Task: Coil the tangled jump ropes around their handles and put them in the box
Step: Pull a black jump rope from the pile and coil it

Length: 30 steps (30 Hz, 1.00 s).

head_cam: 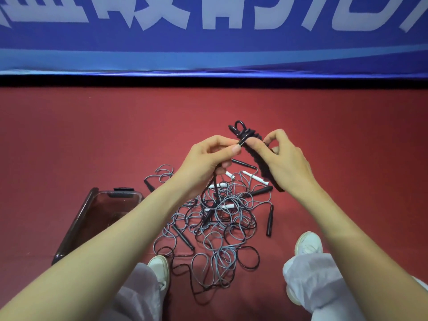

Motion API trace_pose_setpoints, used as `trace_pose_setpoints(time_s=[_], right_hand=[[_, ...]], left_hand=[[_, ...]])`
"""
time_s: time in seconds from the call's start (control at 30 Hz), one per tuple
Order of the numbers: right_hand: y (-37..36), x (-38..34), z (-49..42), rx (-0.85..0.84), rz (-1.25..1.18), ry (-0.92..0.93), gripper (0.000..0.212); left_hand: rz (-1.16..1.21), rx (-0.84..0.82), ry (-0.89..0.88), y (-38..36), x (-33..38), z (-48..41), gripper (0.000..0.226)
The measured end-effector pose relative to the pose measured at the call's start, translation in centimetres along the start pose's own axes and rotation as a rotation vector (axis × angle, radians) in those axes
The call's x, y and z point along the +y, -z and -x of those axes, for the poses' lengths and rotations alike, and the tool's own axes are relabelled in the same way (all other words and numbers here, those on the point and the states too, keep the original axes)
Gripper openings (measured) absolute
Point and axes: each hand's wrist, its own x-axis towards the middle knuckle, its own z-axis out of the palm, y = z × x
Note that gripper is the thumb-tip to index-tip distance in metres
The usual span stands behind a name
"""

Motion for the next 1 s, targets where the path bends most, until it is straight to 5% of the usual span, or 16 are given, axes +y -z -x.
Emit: trace_pose_setpoints(time_s=[0.23,0.4,0.57,0.77,1.0], right_hand=[[-0.4,-0.7,0.7,-0.278,-0.633,-0.061,0.065],[-0.2,-0.6,1.3,-0.512,-0.579,-0.18,0.069],[-0.3,-0.4,1.2,-0.55,-0.67,-0.247,0.077],[0.5,-0.6,0.7,-0.551,-0.904,-0.261,0.063],[1.5,-0.8,1.0,-0.711,-0.918,-0.167,0.059]], left_hand=[[0.11,-0.075,0.059,0.2,0.2,0.1,0.037],[-0.066,-0.045,-0.013,0.7,-0.8,0.3,0.023],[-0.157,-0.043,-0.055,0.3,-0.7,0.5,0.028],[-0.009,-0.298,0.076,1.0,0.2,0.2,0.041],[-0.14,-0.277,0.142,2.5,0.4,0.2,0.015]])
